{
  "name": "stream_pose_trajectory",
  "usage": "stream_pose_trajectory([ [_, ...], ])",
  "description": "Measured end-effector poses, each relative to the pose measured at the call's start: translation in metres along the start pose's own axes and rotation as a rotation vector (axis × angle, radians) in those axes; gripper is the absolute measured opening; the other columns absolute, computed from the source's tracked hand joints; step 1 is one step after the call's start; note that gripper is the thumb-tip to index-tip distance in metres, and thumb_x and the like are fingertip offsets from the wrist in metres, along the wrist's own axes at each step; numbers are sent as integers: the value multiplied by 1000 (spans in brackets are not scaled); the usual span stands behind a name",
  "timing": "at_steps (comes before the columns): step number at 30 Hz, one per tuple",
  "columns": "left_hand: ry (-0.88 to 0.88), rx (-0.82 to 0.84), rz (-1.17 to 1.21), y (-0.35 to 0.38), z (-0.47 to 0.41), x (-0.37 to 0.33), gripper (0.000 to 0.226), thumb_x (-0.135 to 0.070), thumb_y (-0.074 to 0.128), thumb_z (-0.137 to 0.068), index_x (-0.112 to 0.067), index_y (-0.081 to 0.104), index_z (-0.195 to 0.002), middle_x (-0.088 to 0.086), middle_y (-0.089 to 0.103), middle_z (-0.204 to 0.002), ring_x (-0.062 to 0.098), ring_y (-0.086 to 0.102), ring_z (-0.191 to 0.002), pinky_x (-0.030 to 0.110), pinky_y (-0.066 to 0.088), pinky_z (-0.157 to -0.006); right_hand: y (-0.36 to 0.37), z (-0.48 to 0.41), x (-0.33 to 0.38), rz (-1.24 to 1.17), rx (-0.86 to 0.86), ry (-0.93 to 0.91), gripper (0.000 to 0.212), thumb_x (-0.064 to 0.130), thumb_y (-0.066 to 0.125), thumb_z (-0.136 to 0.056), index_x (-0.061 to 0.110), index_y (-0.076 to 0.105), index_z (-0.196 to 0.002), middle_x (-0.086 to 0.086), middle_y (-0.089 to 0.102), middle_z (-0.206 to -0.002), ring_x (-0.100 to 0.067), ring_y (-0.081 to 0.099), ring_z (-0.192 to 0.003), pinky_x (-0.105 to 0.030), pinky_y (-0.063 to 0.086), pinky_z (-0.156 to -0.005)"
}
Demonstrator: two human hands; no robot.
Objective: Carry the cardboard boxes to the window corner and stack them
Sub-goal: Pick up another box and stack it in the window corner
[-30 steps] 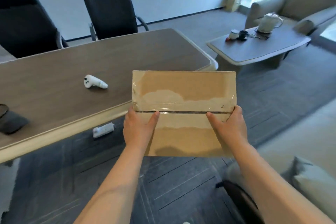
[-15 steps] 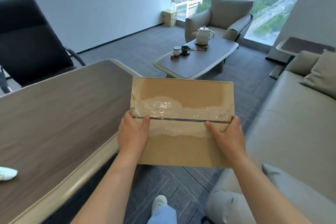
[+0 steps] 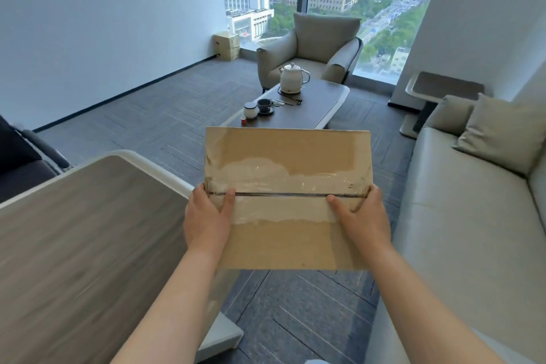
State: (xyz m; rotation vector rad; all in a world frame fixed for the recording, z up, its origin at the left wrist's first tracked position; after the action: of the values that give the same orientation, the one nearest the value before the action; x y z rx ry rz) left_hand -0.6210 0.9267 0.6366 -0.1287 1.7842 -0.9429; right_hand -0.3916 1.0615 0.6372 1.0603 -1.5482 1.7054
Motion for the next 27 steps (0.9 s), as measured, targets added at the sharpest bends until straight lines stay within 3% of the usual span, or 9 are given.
stream_pose_trajectory([
  [7, -19, -42, -29, 50, -75, -22, 65, -52, 46, -88, -4, 37, -130, 14, 50, -128, 33, 47, -118, 44, 41, -94, 29, -109, 10, 17, 31, -36, 72, 49, 71, -74, 16, 37, -127, 3, 51, -116, -18, 52, -100, -34, 44, -79],
  [12, -100, -140, -16, 103, -136, -49, 62, -47, 48, -89, -5, 36, -133, 12, 49, -132, 31, 45, -121, 43, 38, -95, 53, -218, 16, 24, 133, -89, 71, 49, 71, -75, 16, 36, -128, 2, 51, -117, -15, 49, -96, -34, 44, -79],
  [18, -237, -227, 0, 166, -199, -88, 62, -48, 48, -89, -8, 35, -135, 11, 47, -134, 31, 45, -122, 44, 38, -96, 71, -347, 31, 91, 255, -148, 77, 51, 70, -74, 15, 35, -132, -3, 53, -123, -24, 54, -105, -39, 46, -86],
  [22, -321, -296, -47, 176, -226, -98, 64, -48, 48, -89, -6, 34, -135, 12, 46, -135, 31, 44, -123, 43, 38, -96, 98, -399, 52, 112, 359, -209, 77, 52, 69, -75, 14, 34, -132, -3, 53, -120, -18, 48, -89, -33, 42, -79],
  [27, -431, -400, -109, 156, -257, -78, 67, -52, 45, -89, -8, 31, -138, 10, 45, -138, 30, 43, -126, 44, 39, -99, 157, -424, 87, 93, 516, -284, 76, 51, 69, -76, 16, 33, -134, 2, 51, -113, -14, 45, -85, -32, 41, -78],
])
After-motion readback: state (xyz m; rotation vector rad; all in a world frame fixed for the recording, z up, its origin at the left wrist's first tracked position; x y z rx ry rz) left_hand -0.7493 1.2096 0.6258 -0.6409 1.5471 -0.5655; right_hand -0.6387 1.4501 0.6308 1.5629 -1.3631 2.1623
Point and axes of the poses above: each hand's wrist, its own z-axis away from the middle knuckle, its own y-axis out of the palm, x = y × z, the point moved 2 cm from there along -z, towards the middle knuckle
